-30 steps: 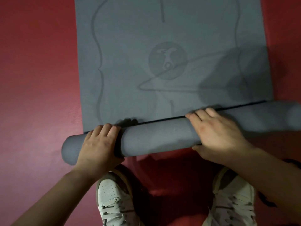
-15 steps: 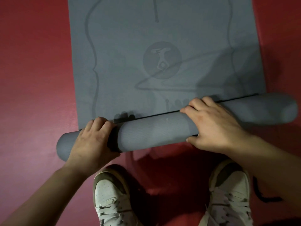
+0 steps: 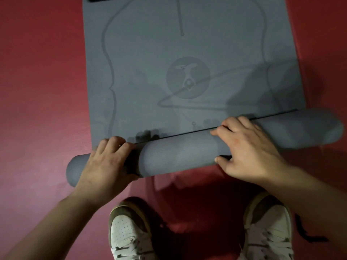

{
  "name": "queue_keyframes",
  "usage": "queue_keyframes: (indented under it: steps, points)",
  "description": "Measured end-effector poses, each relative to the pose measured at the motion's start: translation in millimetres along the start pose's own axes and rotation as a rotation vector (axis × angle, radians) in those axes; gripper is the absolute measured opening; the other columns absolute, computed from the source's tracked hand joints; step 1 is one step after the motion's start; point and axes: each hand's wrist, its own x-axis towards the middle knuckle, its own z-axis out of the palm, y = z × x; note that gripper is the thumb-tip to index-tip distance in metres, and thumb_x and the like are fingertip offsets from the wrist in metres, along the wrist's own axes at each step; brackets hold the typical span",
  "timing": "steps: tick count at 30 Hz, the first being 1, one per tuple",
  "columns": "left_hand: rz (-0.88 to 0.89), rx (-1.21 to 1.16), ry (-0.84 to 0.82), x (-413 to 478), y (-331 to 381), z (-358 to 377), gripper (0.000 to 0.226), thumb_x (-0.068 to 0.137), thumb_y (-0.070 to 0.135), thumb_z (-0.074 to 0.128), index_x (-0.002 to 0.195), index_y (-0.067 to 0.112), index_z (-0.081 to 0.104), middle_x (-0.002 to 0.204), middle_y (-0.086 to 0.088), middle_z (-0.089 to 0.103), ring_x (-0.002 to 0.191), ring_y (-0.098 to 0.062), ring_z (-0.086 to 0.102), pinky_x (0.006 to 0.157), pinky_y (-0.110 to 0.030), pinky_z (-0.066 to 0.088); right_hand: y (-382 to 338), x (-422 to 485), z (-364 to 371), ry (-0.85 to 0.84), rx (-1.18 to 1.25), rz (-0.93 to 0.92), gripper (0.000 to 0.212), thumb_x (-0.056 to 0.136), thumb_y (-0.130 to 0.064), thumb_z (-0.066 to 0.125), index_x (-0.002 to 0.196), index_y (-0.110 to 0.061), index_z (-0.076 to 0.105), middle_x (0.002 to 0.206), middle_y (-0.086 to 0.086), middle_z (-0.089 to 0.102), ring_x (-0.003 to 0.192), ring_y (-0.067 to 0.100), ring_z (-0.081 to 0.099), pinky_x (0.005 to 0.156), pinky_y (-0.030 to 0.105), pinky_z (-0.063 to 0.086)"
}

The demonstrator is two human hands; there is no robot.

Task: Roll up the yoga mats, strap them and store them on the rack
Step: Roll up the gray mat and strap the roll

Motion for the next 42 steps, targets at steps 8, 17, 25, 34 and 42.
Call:
queue_keyframes:
  steps: [8, 17, 25, 34, 42]
  points:
    - [0.008, -0.039, 0.014, 4, -6, -6, 0.068, 0.062, 0.032, 0.092, 0.121, 0.02, 0.06, 0.099, 0.0, 0.061, 0.089, -0.03, 0.059, 0.072, -0.042, 0.05, -5, 3, -3, -0.002, 0.0, 0.019, 0.052, 0.071, -0.041, 0.068, 0.119, -0.025, 0.054, 0.111, -0.005, 0.055, 0.102, 0.022, 0.052, 0.079, 0.039, 0.053]
    - [-0.051, 0.019, 0.068, 0, -1, -3, 0.053, 0.068, 0.018, 0.088, 0.118, 0.013, 0.071, 0.108, -0.01, 0.06, 0.094, -0.038, 0.057, 0.074, -0.05, 0.052, -3, 3, 5, 0.108, 0.015, 0.055, 0.051, 0.072, -0.036, 0.074, 0.119, -0.02, 0.063, 0.11, 0.001, 0.055, 0.102, 0.026, 0.05, 0.085, 0.037, 0.046]
    - [-0.029, 0.031, 0.095, 4, -4, -4, 0.054, 0.085, 0.034, 0.053, 0.136, 0.016, 0.06, 0.116, -0.004, 0.065, 0.102, -0.03, 0.058, 0.077, -0.043, 0.055, 2, 8, 8, 0.184, 0.061, 0.031, 0.041, 0.082, -0.033, 0.071, 0.12, -0.019, 0.064, 0.117, 0.001, 0.064, 0.106, 0.027, 0.058, 0.09, 0.037, 0.05]
    - [-0.091, 0.196, 0.006, 14, 9, 19, 0.125, 0.038, 0.045, 0.097, 0.141, 0.0, 0.042, 0.123, -0.023, 0.05, 0.114, -0.043, 0.049, 0.105, -0.058, 0.04, 6, 15, 10, -0.001, -0.106, -0.006, 0.11, 0.045, -0.045, 0.092, 0.14, -0.014, 0.048, 0.137, 0.009, 0.051, 0.128, 0.03, 0.046, 0.115, 0.043, 0.031]
    - [-0.074, 0.152, 0.116, 24, 1, 16, 0.085, 0.048, 0.031, 0.091, 0.122, 0.005, 0.058, 0.105, -0.014, 0.054, 0.091, -0.036, 0.052, 0.078, -0.049, 0.047, 1, 23, 4, 0.069, -0.11, -0.007, 0.092, 0.046, -0.035, 0.091, 0.127, -0.016, 0.054, 0.116, 0.004, 0.059, 0.104, 0.03, 0.054, 0.094, 0.041, 0.046]
